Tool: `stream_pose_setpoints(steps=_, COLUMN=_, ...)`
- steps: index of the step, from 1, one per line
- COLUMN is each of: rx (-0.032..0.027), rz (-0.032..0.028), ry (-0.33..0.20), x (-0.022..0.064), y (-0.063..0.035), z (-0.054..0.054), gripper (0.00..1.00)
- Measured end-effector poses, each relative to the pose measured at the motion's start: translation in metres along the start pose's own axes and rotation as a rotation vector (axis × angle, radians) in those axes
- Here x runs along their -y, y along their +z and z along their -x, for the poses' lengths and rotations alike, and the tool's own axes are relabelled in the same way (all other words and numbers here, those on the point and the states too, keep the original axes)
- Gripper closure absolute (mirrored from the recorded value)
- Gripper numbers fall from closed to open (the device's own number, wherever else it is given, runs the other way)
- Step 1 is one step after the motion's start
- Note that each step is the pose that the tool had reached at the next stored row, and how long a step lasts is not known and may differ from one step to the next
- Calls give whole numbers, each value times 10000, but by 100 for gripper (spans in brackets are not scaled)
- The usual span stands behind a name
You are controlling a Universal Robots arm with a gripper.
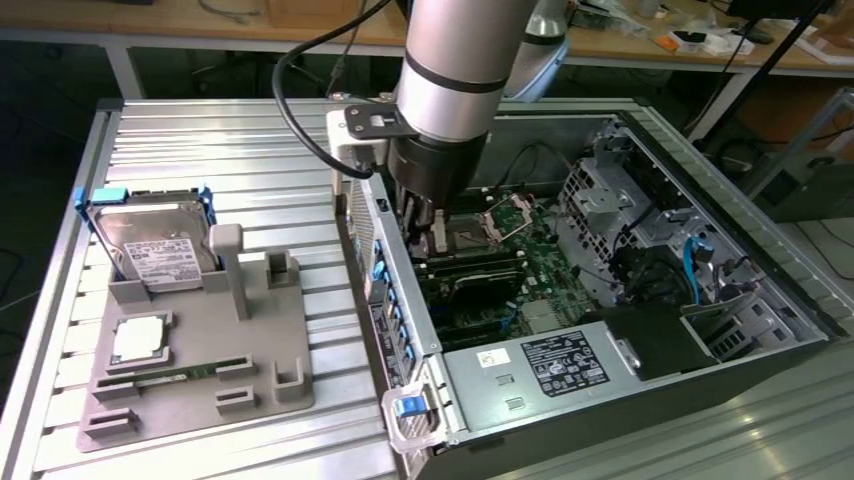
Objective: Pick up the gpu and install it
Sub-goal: 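Press down on the gpu until it lock into place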
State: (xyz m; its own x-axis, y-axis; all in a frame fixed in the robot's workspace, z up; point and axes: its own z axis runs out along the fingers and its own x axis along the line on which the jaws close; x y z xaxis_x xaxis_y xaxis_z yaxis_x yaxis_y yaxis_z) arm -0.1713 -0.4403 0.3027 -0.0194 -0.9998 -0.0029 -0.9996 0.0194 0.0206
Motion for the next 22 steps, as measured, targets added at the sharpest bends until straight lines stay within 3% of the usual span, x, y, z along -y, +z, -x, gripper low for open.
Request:
stream_pose_setpoints(steps=5, rx=-3, rz=-5, ry=1, x=-2, y=-68, z=1, gripper=89)
stream_pose_setpoints(steps=13, rx=-4, rz=-212, ry=-76, x=29, y=-87, z=1, gripper=89)
stream_pose_setpoints(steps=18, rx=-25, rz=-262, ry=-98, x=35, y=-151, z=-14, gripper=89)
stream_pose_setpoints(steps=22, rx=-27, rz=-267, ry=-96, x=35, y=-154, z=-23, gripper=89)
